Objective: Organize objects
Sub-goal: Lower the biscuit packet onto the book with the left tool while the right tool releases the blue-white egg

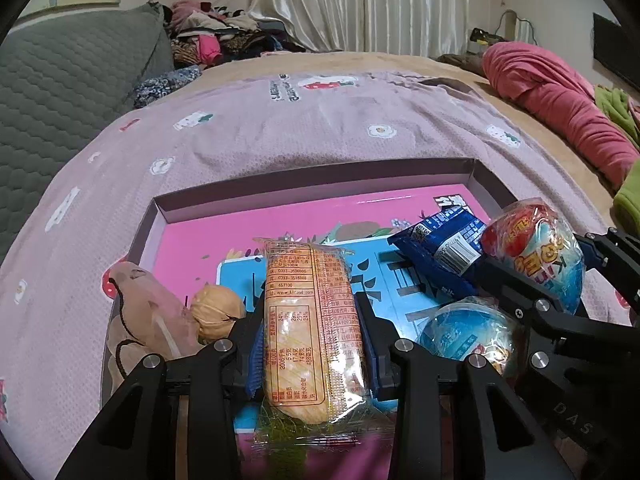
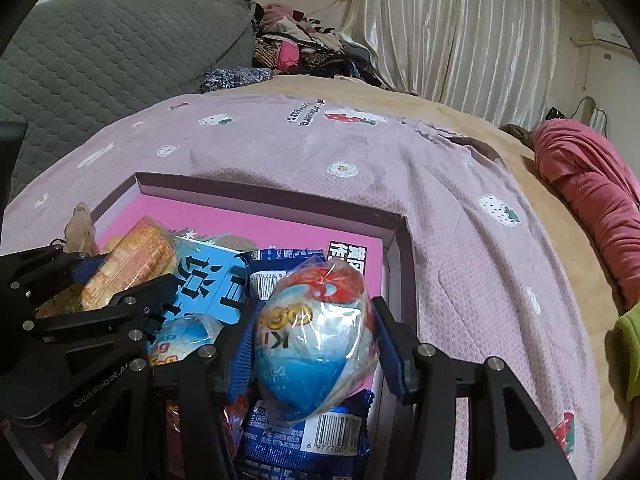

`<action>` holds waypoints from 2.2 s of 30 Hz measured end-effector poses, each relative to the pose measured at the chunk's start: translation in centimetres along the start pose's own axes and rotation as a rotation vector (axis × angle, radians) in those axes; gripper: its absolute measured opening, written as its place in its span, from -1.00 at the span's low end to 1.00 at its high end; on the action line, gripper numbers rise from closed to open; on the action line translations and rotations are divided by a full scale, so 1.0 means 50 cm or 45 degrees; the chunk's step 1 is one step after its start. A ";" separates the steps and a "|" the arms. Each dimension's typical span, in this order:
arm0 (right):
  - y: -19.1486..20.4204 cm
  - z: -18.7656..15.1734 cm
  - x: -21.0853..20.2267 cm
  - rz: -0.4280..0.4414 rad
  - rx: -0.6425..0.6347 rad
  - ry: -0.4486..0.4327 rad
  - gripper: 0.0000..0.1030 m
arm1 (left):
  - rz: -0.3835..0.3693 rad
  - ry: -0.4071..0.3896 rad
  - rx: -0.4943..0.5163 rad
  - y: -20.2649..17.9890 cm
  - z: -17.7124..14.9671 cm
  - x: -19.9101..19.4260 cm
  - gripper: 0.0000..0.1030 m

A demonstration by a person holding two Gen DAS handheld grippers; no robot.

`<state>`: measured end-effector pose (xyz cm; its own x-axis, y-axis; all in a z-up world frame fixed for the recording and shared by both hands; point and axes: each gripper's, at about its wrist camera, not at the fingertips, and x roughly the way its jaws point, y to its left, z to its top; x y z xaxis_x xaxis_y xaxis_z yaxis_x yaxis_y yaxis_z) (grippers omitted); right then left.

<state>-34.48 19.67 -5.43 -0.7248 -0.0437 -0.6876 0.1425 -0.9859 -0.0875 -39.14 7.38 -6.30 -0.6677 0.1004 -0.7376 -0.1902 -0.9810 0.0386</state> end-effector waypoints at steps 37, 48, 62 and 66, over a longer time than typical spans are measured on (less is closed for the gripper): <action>-0.021 0.003 -0.017 -0.001 0.046 -0.008 0.29 | -0.036 0.042 0.015 0.004 -0.002 -0.030 0.34; -0.037 0.012 -0.045 -0.013 0.080 -0.055 0.44 | -0.032 0.005 0.008 0.009 0.004 -0.065 0.56; -0.048 0.037 -0.147 0.014 0.156 -0.230 0.77 | 0.001 -0.124 0.003 0.016 0.018 -0.152 0.58; -0.050 0.042 -0.194 0.045 0.192 -0.294 0.84 | -0.002 -0.183 -0.017 0.021 0.021 -0.188 0.59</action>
<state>-29.21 22.20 2.94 -0.8582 -0.0968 -0.5041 0.0808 -0.9953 0.0536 -33.84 5.57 1.37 -0.7640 0.1239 -0.6332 -0.1823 -0.9828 0.0277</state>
